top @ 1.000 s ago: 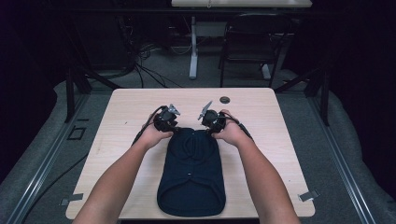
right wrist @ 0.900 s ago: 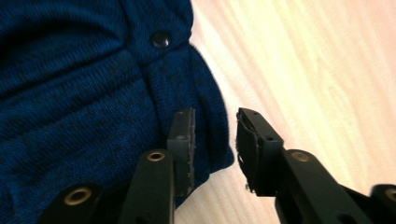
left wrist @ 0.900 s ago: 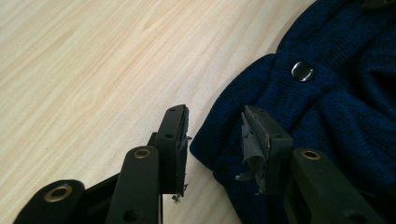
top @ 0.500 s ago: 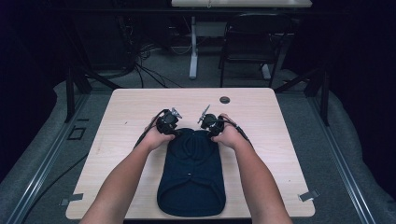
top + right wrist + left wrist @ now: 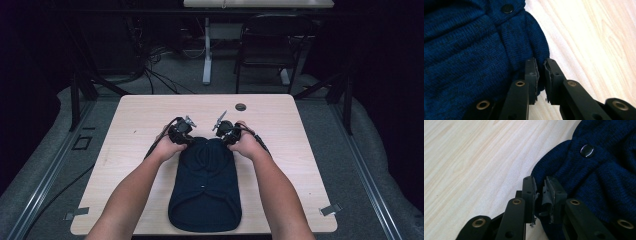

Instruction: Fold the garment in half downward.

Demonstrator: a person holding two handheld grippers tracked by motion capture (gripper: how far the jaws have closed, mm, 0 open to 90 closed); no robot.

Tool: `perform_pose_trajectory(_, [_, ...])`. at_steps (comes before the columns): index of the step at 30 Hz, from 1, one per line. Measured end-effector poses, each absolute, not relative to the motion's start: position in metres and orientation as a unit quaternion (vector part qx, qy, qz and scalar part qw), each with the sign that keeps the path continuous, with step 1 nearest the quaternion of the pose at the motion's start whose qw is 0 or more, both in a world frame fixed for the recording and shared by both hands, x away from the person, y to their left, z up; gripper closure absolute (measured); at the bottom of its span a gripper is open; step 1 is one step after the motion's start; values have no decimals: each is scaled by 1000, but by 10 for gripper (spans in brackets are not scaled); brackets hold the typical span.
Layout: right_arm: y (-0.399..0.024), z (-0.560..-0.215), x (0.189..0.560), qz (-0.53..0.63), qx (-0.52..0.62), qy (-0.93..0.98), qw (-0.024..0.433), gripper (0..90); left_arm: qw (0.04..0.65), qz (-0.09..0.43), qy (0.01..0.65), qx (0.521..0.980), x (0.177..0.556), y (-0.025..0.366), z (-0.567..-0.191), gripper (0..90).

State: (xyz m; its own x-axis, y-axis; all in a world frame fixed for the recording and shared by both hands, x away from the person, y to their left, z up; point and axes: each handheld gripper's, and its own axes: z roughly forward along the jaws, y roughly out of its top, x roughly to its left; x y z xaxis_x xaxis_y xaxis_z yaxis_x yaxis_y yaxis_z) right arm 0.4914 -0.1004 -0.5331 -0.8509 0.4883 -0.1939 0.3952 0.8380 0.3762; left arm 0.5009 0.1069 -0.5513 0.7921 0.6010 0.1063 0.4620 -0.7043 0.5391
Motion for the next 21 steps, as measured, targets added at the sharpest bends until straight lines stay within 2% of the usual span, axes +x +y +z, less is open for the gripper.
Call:
perform_pose_trajectory(9, [-103,-525,488,172,231,947,146,817,258,153,277,913,497,107,-540,798])
perform_pose_trajectory(21, [-105,-499,477,193,216,941,176,829,277,181,265,906,490,114,-506,799])
